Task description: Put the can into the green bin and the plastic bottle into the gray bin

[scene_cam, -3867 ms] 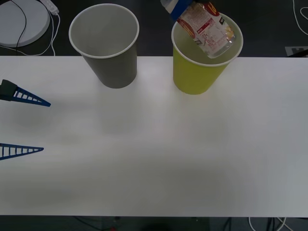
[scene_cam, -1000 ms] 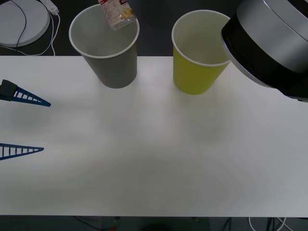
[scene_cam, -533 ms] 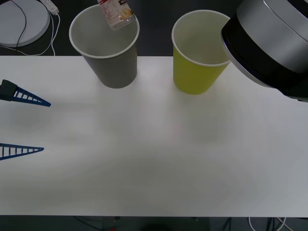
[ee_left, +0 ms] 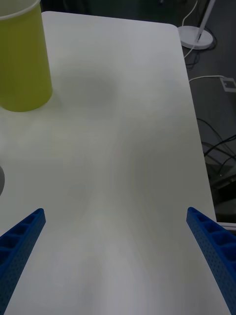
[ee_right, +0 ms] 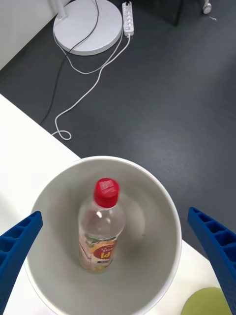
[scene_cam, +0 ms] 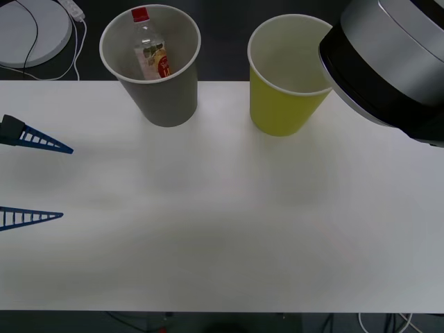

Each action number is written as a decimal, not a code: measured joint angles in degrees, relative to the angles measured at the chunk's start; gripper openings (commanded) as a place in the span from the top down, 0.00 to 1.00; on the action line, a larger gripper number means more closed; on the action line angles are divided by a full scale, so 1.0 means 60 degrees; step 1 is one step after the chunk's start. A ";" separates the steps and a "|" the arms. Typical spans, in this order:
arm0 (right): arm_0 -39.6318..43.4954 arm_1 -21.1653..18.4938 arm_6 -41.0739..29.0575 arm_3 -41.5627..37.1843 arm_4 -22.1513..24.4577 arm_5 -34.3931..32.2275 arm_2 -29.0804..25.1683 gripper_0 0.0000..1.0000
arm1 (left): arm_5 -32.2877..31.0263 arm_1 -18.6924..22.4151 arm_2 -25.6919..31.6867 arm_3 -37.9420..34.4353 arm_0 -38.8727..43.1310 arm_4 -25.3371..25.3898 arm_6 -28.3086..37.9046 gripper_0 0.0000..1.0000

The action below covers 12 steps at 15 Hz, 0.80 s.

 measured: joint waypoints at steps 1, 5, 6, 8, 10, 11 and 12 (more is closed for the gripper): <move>0.0000 0.0006 0.0008 0.0000 -0.0022 0.0002 0.0000 0.00 | 0.0000 0.0000 0.0000 0.0000 0.0000 0.0000 0.0000 0.00; 0.0000 -0.0002 0.0010 0.0000 -0.0073 0.0002 0.0006 0.00 | 0.0000 0.0000 0.0000 0.0000 0.0000 0.0000 0.0000 0.00; 0.0002 -0.0002 0.0010 0.0000 -0.0090 0.0003 0.0009 0.00 | 0.0000 0.0000 0.0000 0.0000 0.0000 0.0000 0.0000 0.00; 0.0016 -0.0019 0.0066 0.0000 -0.0149 0.0003 0.0002 0.00 | 0.0000 0.0000 0.0000 0.0000 0.0000 0.0000 0.0000 0.00; 0.0064 -0.0119 0.0293 -0.0004 -0.0237 -0.0043 0.0001 0.00 | 0.0000 0.0000 0.0000 0.0000 0.0000 0.0000 0.0000 0.00; 0.0098 -0.0221 0.0461 -0.0032 -0.0292 -0.0173 0.0001 0.00 | 0.0000 0.0000 0.0000 0.0000 0.0000 0.0000 0.0000 0.00; 0.0141 -0.0346 0.0568 -0.0118 -0.0349 -0.0357 0.0001 0.00 | 0.0000 0.0000 0.0000 0.0000 0.0000 0.0000 0.0000 0.00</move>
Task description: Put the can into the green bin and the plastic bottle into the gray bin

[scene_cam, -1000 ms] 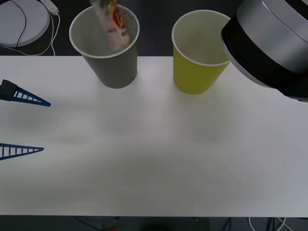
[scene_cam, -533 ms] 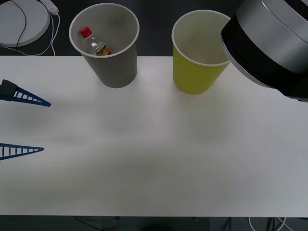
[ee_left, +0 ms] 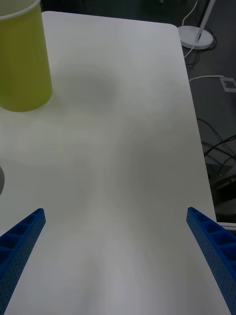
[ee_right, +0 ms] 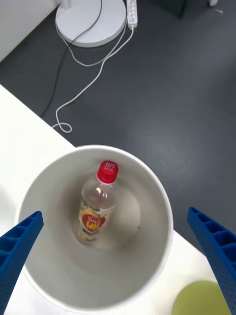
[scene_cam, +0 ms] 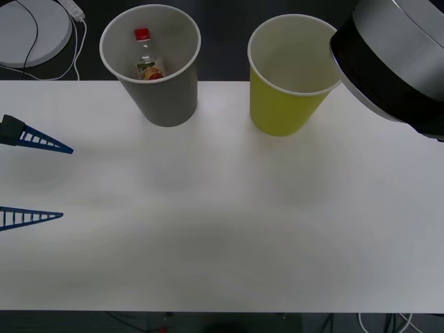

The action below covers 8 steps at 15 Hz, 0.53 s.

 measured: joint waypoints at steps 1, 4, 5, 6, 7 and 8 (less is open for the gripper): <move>0.0084 -0.0174 0.0024 -0.0236 -0.0044 -0.0251 0.0000 0.00 | 0.0000 0.0000 0.0000 0.0000 0.0000 0.0000 0.0000 0.00; 0.0509 -0.0912 0.0057 -0.1370 -0.0138 -0.1047 0.0000 0.00 | 0.0000 0.0000 0.0000 0.0000 0.0000 0.0000 0.0000 0.00; 0.0695 -0.1229 0.0063 -0.1887 -0.0176 -0.1310 0.0000 0.00 | 0.0000 0.0000 0.0000 0.0000 0.0000 0.0000 0.0000 0.00; 0.0877 -0.1532 0.0066 -0.2384 -0.0219 -0.1528 0.0000 0.00 | 0.0000 0.0000 0.0000 0.0000 0.0000 0.0000 0.0000 0.00; 0.1061 -0.1874 0.0066 -0.2922 -0.0280 -0.1743 0.0000 0.00 | 0.0000 0.0000 0.0000 0.0000 0.0000 0.0000 0.0000 0.00; 0.1260 -0.2242 0.0067 -0.3475 -0.0357 -0.1938 -0.0006 0.00 | 0.0000 0.0000 0.0000 0.0000 0.0000 0.0000 0.0000 0.00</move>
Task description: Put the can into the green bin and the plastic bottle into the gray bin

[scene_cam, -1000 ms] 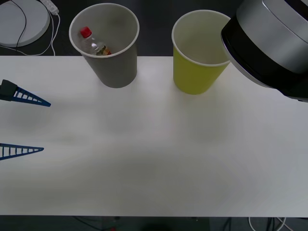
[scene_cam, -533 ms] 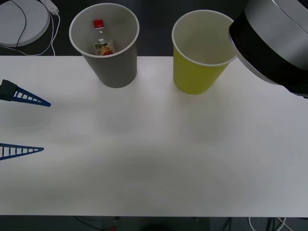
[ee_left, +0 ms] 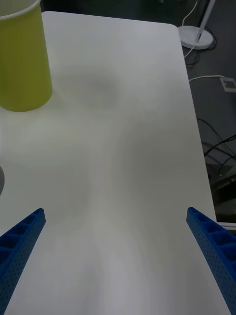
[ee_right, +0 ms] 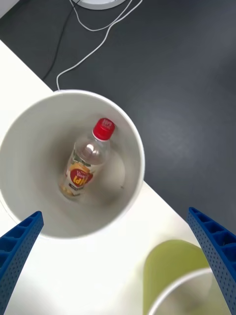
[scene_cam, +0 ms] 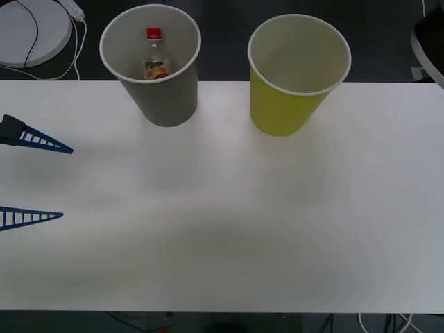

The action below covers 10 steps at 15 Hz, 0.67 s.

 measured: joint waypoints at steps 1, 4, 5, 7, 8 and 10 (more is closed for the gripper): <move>0.0201 -0.0348 0.0055 -0.0462 -0.0155 -0.0134 -0.0013 0.00 | 0.0000 0.0000 0.0000 0.0000 0.0000 0.0000 0.0000 0.00; 0.0793 -0.1366 0.0692 -0.1337 -0.0804 -0.0243 -0.0143 0.00 | 0.0000 0.0000 0.0000 0.0000 0.0000 0.0000 0.0000 0.00; 0.1032 -0.1688 0.0925 -0.1605 -0.0914 -0.0309 -0.0293 0.00 | 0.0000 0.0000 0.0000 0.0000 0.0000 0.0000 0.0000 0.00; 0.1502 -0.2264 0.1350 -0.2163 -0.1009 -0.0448 -0.0709 0.00 | 0.0000 0.0000 0.0000 0.0000 0.0000 0.0000 0.0000 0.00; 0.1770 -0.2598 0.1515 -0.2505 -0.1078 -0.0486 -0.0926 0.00 | 0.0000 0.0000 0.0000 0.0000 0.0000 0.0000 0.0000 0.00; 0.2311 -0.3158 0.1799 -0.3176 -0.1248 -0.0500 -0.1432 0.00 | 0.0000 0.0000 0.0000 0.0000 0.0000 0.0000 0.0000 0.00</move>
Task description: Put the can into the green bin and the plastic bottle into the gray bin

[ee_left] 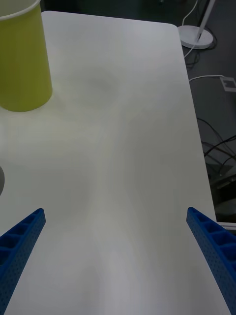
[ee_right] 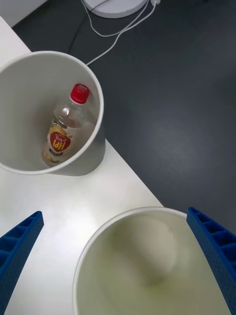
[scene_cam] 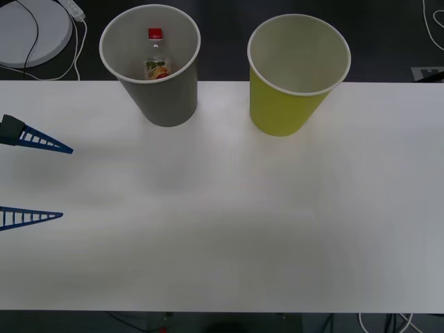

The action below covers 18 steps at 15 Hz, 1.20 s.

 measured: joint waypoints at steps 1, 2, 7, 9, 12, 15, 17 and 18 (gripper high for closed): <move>0.0329 -0.0280 0.0290 -0.0299 -0.0177 -0.0001 -0.0338 0.00 | 0.0000 0.0000 0.0000 0.0000 0.0000 0.0000 0.0000 0.00; 0.0602 -0.0526 0.0626 -0.0527 -0.0425 -0.0002 -0.0633 0.00 | 0.0000 0.0000 0.0000 0.0000 0.0000 0.0000 0.0000 0.00; 0.2294 -0.1814 0.2412 -0.1764 -0.2171 -0.0016 -0.2255 0.00 | 0.0000 0.0000 0.0000 0.0000 0.0000 0.0000 0.0000 0.00; 0.3316 -0.2158 0.3039 -0.2467 -0.2586 -0.0016 -0.3119 0.00 | 0.0000 0.0000 0.0000 0.0000 0.0000 0.0000 0.0000 0.00; 0.5141 -0.2572 0.4041 -0.3684 -0.3176 -0.0017 -0.4492 0.00 | 0.0000 0.0000 0.0000 0.0000 0.0000 0.0000 0.0000 0.00; 0.6925 -0.2794 0.5303 -0.4584 -0.3889 -0.0017 -0.5611 0.00 | 0.0000 0.0000 0.0000 0.0000 0.0000 0.0000 0.0000 0.00; 0.8005 -0.2859 0.6223 -0.5007 -0.4443 -0.0017 -0.6237 0.00 | 0.0000 0.0000 0.0000 0.0000 0.0000 0.0000 0.0000 0.00; 0.8527 -0.2882 0.6742 -0.5153 -0.4753 -0.0017 -0.6499 0.00 | 0.0000 0.0000 0.0000 0.0000 0.0000 0.0000 0.0000 0.00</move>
